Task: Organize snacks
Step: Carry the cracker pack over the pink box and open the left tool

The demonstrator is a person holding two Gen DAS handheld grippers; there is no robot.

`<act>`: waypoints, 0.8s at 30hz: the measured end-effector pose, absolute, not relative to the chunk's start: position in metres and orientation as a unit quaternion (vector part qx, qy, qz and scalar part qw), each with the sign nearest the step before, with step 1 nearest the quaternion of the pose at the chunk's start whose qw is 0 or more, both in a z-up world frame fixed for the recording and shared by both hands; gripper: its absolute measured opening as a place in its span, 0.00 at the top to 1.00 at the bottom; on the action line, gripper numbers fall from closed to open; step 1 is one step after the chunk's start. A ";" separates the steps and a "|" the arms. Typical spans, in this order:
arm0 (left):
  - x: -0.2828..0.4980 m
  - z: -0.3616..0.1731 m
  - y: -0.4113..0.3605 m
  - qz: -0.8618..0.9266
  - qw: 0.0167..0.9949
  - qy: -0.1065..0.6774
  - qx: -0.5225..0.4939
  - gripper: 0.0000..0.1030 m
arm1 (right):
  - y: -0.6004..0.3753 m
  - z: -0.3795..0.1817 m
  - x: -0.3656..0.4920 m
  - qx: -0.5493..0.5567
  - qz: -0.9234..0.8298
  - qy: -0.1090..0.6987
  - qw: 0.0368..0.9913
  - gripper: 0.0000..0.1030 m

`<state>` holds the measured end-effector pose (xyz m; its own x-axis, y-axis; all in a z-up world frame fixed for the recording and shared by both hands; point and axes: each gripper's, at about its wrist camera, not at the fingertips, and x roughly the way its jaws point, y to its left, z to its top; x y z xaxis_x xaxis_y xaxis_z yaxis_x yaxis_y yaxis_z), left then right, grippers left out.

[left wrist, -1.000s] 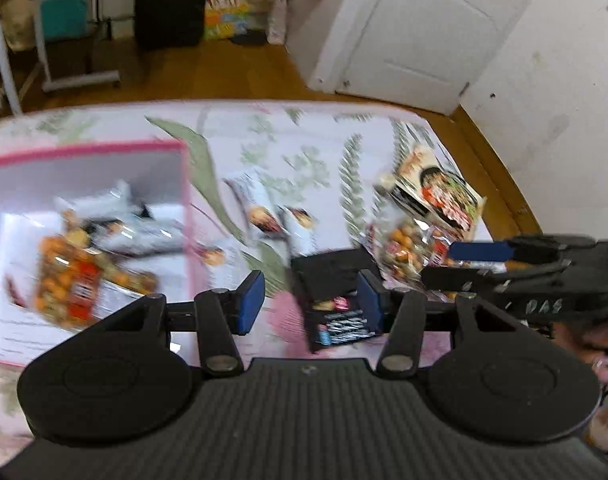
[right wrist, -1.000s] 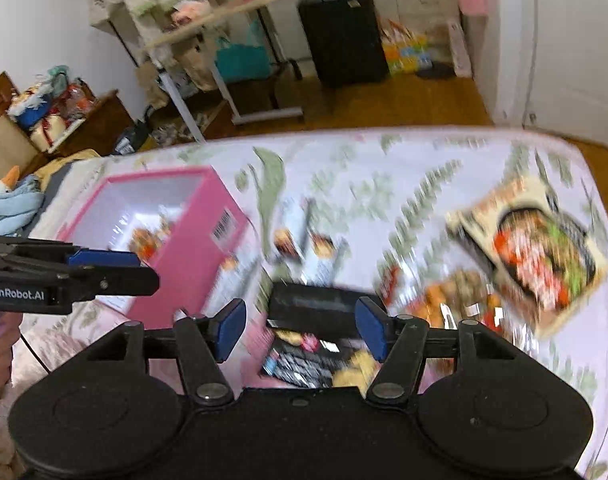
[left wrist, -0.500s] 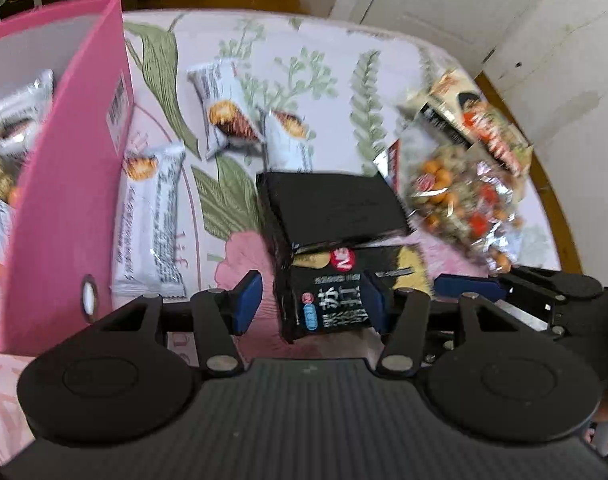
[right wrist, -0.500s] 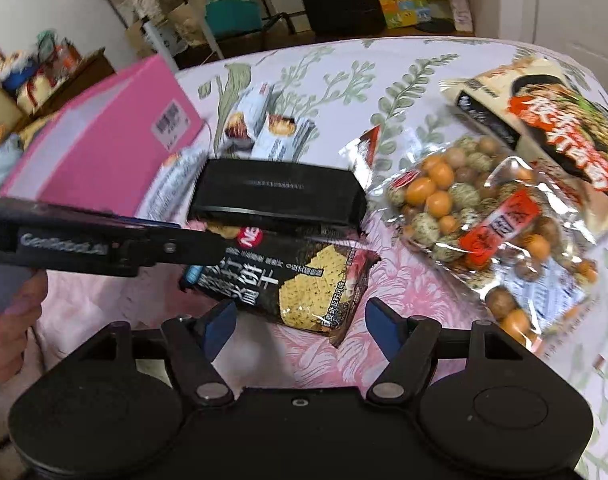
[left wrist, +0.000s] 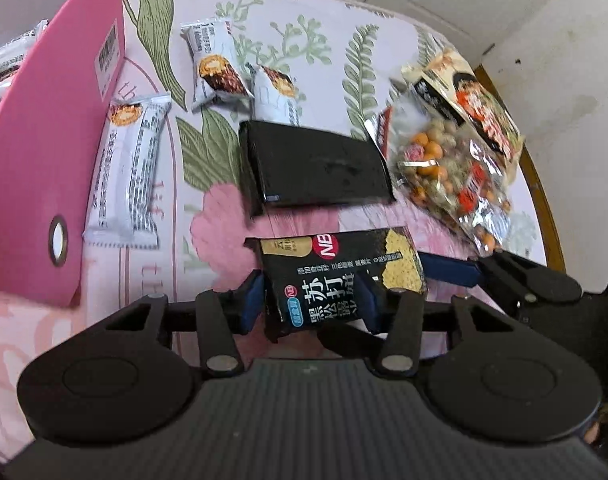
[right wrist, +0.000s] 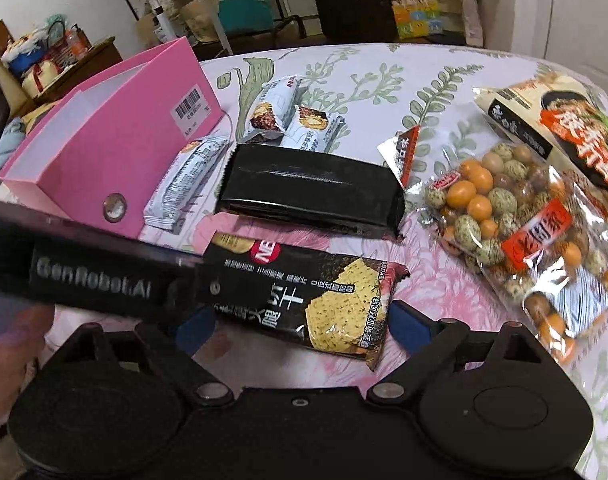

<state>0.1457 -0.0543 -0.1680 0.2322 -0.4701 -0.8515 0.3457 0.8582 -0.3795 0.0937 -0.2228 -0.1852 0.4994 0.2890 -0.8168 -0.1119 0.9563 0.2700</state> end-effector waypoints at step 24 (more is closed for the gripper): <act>0.099 -0.084 0.019 -0.271 0.783 0.552 -0.096 0.51 | -0.188 -0.089 0.046 0.091 0.194 0.474 0.854 0.09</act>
<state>0.0990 0.0189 -0.0843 0.2448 -0.5304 -0.8116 0.3178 0.8348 -0.4497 0.0460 -0.1876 -0.0887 0.4755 0.4177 -0.7742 -0.2453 0.9081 0.3392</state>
